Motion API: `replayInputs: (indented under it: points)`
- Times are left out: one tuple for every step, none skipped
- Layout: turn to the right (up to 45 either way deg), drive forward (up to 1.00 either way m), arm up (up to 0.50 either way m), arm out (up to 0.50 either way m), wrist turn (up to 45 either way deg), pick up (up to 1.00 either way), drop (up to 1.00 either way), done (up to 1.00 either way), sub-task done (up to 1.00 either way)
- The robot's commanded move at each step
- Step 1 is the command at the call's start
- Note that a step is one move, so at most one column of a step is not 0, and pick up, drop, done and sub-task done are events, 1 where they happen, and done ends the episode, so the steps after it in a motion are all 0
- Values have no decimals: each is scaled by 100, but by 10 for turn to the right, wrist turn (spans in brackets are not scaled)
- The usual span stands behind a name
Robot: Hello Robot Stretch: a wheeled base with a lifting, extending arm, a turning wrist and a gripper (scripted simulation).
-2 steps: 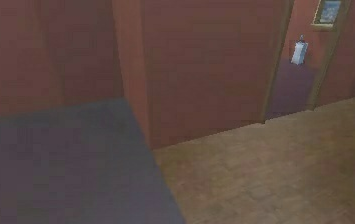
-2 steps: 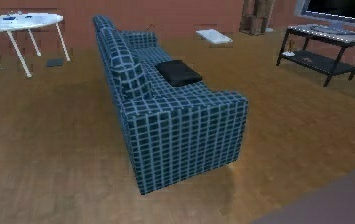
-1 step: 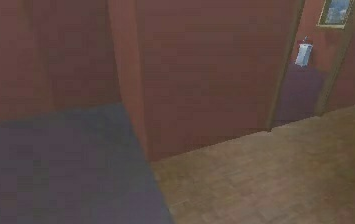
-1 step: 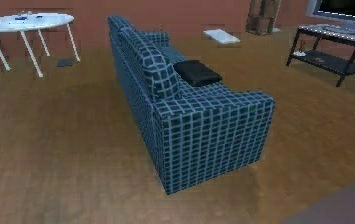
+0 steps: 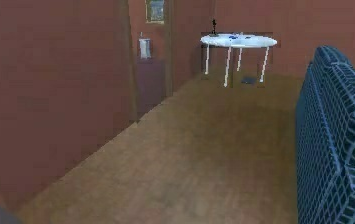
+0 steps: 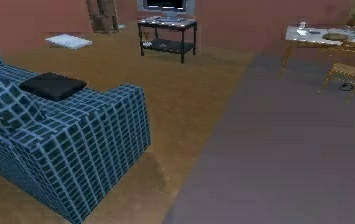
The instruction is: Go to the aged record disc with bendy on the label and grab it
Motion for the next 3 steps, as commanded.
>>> replayInputs:
  points:
    - [0, 100, 0, 0, 0, 0, 0, 0, 0]
    - [0, 100, 0, 0, 0, 0, 0, 0, 0]
    - [30, 0, 0, 0, 0, 0, 0, 0, 0]
